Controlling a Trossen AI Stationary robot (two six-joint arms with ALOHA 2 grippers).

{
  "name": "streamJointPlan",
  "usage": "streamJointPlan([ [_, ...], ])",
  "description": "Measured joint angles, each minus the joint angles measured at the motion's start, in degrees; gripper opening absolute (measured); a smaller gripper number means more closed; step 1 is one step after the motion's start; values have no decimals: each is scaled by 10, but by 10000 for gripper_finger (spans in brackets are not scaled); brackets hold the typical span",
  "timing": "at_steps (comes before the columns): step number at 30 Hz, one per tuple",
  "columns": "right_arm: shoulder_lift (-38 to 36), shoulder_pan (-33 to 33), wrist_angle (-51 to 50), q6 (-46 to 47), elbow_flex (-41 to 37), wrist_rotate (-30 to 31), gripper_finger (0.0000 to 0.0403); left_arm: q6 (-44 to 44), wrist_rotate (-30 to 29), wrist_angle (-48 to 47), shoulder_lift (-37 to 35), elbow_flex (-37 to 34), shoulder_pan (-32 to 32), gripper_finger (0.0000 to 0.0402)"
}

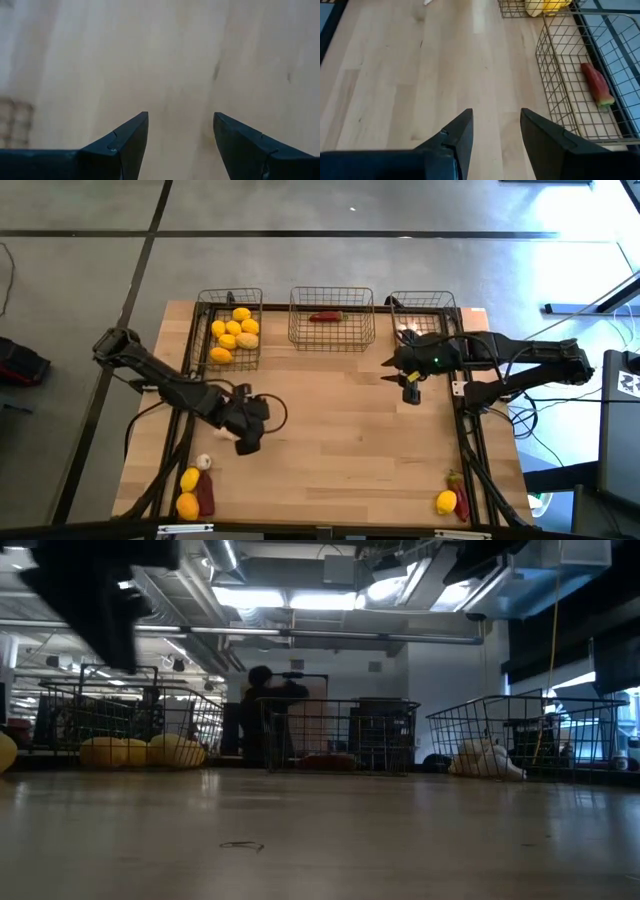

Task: Sort produce into baskets
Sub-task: Put the white garlic into the right gold wire basket

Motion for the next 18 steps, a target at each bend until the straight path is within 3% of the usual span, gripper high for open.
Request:
streamJointPlan([
  [10,29,-1,0,-1,0,6,160,-123,97,-74,0,-54,-47,219],
  [18,56,-1,-2,-6,0,5,160,-148,133,-70,0,-100,-67,219],
])
